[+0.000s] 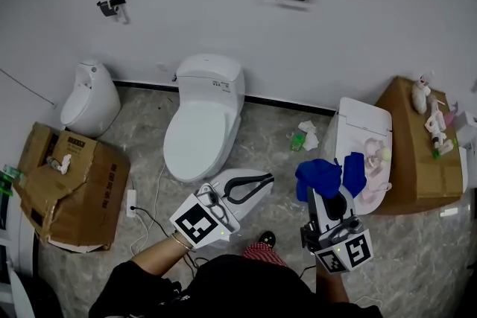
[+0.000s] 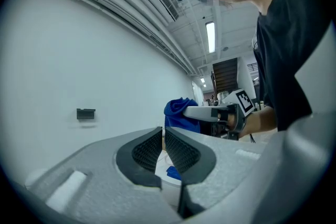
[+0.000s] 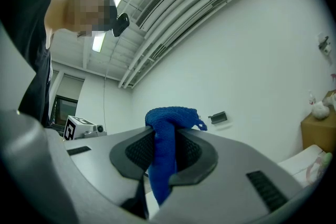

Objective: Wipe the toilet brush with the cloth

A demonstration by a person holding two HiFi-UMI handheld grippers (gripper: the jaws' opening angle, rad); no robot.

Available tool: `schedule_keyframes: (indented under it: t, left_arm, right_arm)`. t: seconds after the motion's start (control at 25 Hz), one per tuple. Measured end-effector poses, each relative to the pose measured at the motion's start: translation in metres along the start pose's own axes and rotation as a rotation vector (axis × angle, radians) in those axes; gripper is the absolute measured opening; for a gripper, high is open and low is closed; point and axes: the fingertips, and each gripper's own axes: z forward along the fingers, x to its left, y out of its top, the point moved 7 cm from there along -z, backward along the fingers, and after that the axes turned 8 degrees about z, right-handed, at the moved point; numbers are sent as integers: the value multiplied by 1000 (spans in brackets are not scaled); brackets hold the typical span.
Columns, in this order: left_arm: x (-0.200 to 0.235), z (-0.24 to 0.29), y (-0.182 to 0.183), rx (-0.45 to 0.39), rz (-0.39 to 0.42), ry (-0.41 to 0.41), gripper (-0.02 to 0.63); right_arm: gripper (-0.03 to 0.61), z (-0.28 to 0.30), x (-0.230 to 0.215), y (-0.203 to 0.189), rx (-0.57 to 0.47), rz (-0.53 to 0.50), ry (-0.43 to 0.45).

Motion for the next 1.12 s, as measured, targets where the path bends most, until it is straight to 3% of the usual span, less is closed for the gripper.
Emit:
schedule_keyframes:
  t: [0.56,0.8,0.96,1.12]
  left_arm:
    - [10,44,-7,0,23,6,3]
    - [10,51,-8,13,-21,47,3]
    - [5,53,-8,10,-6,42,3]
    - [-5,54,-12,9,-55,36,3]
  right_arm:
    - [74,6,-61,1,46,-23,5]
    - [74,8,-67,4,38,-10,30]
    - [74,6,-70,0,45,-4,34]
    - [74,-1,-66,0,40,3,41]
